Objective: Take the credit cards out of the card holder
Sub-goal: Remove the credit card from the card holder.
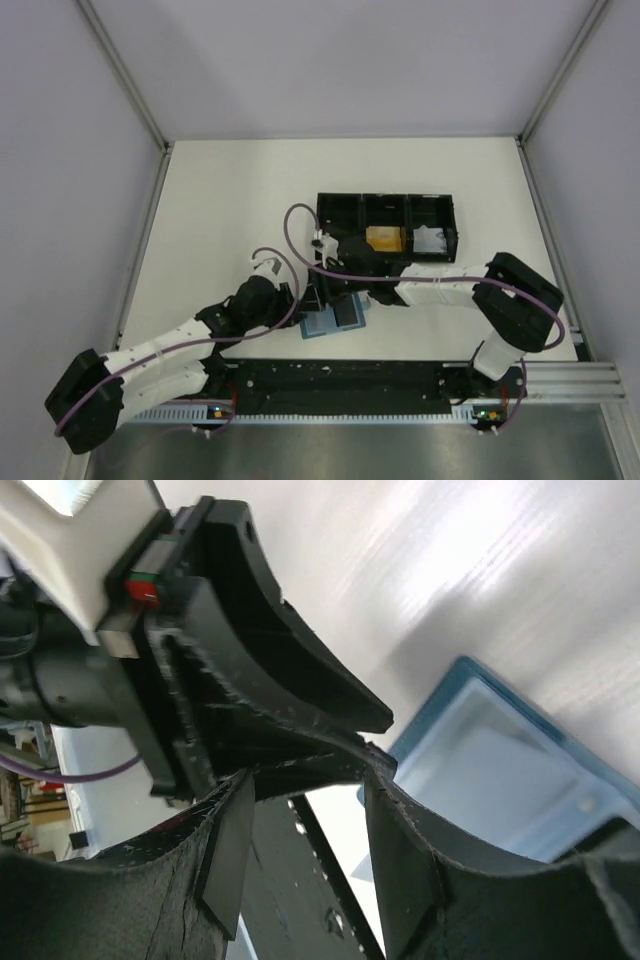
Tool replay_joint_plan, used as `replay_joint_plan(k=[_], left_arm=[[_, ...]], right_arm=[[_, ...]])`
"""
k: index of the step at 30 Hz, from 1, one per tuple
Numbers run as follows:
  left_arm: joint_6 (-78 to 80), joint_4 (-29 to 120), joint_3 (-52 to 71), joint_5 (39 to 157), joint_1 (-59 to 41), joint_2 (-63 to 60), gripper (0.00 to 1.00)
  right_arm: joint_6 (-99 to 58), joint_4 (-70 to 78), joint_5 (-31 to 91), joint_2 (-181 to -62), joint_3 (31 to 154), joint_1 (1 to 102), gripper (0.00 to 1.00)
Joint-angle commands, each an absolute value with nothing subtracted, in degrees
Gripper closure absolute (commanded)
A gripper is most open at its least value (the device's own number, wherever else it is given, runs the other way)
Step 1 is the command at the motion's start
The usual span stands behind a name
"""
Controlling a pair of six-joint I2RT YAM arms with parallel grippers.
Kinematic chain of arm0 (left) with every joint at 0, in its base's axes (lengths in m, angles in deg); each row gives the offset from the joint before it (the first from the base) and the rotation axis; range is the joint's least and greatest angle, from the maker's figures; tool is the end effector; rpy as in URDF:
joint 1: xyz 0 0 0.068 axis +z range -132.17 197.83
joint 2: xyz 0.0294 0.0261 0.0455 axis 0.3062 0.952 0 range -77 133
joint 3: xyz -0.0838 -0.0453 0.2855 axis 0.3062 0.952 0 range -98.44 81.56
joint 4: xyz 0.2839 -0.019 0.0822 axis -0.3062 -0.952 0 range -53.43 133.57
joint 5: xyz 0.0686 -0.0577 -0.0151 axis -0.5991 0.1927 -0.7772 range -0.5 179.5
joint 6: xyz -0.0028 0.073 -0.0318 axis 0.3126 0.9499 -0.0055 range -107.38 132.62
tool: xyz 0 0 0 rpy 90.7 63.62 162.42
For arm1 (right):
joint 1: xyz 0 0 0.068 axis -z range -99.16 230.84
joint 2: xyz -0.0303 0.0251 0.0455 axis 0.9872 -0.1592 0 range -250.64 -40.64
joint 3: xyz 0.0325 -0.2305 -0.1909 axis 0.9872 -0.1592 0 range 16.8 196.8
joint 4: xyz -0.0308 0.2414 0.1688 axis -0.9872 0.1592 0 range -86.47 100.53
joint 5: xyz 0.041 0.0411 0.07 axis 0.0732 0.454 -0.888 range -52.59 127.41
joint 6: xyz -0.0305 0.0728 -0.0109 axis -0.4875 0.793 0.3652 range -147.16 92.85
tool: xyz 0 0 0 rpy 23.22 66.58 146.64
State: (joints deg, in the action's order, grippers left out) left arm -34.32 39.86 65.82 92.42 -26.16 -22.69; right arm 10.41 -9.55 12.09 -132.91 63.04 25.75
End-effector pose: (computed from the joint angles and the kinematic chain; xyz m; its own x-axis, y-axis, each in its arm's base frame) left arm 0.1503 -0.1499 0.1269 -0.8570 -0.1869 -0.4802 0.1384 0.8141 -0.5639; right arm 0.1960 0.3322 0.1713 -0.8239 -0.2175 -0.5234 -0.5606 0.4486 0.6960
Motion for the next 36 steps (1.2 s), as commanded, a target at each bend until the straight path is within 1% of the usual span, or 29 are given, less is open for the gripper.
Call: replay_joint_plan(k=[1,4,7,11,15,18,21,24,30,33,36], left_arm=[[-37.73,34.45,67.06,83.37,-26.38,-34.07,0.59],[-38.27,28.99,66.89,79.23,-26.38,-42.78,0.54],[-38.70,25.38,66.27,78.25,-26.38,-49.56,0.52],[-38.53,25.98,64.78,81.05,-26.38,-52.91,0.51],[-37.92,30.72,61.71,88.60,-26.47,-47.39,0.47],[-38.00,34.94,58.99,93.10,-26.64,-41.86,0.43],[-38.70,39.42,56.70,95.82,-27.34,-36.93,0.42],[-39.32,43.03,55.02,96.53,-28.66,-32.28,0.42],[-42.22,50.41,54.58,97.33,-31.47,-22.87,0.45],[-42.92,51.91,55.19,95.22,-32.79,-19.61,0.46],[-45.02,54.98,57.47,93.46,-32.97,-17.85,0.47]], right_arm=[[10.29,-11.67,9.82,-136.79,66.54,24.33,0.52],[8.63,-9.93,11.92,-135.40,66.46,24.41,0.52],[5.38,-5.44,13.68,-132.06,67.42,24.76,0.52],[1.24,-0.70,16.66,-125.56,67.16,25.11,0.52],[0.18,2.56,19.57,-120.98,64.01,28.62,0.52],[0.62,1.96,18.08,-119.22,60.41,32.05,0.52],[1.14,0.02,17.55,-117.64,56.89,33.37,0.52],[2.37,-2.52,16.85,-117.55,54.07,34.34,0.55],[4.22,-6.39,16.50,-119.48,49.94,36.36,0.59],[4.57,-7.10,16.76,-120.01,48.80,37.15,0.61],[4.57,-7.19,16.76,-120.71,48.44,37.86,0.66]])
